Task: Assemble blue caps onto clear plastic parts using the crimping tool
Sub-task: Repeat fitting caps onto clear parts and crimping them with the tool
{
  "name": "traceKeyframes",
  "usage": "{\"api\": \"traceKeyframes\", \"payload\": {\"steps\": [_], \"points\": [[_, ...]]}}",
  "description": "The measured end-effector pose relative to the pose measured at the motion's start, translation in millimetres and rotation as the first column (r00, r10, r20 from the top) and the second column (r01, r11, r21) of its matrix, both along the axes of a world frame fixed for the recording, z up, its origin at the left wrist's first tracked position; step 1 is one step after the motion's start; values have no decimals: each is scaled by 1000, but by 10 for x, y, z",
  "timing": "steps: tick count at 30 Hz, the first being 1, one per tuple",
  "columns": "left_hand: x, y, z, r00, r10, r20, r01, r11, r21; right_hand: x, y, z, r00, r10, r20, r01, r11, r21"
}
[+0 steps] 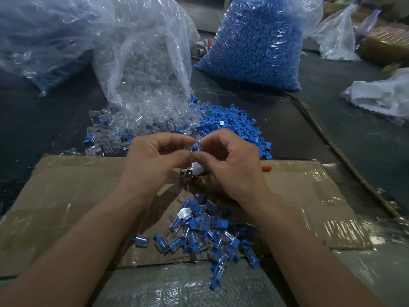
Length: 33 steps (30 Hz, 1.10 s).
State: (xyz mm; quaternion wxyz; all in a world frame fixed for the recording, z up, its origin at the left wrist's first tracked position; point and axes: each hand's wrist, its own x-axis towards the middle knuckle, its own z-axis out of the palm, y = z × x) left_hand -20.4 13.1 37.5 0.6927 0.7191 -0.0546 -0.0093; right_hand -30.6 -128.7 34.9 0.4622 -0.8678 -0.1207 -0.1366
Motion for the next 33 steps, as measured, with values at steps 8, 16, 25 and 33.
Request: {"api": "traceKeyframes", "payload": {"steps": [8, 16, 25, 33], "points": [[7, 31, -21, 996, -83, -39, 76, 986, -151, 10, -30, 61, 970, 173, -173, -129, 962, 241], [32, 26, -19, 987, -116, -111, 93, 976, -198, 8, -25, 47, 963, 220, -155, -170, 944, 281], [55, 47, -28, 950, -180, -256, 95, 945, -313, 18, -57, -2, 984, 175, 17, -175, 976, 125], [89, 84, 0, 934, -261, -246, 168, 925, -341, 34, -97, -9, 988, 119, 96, -123, 992, 41]]}}
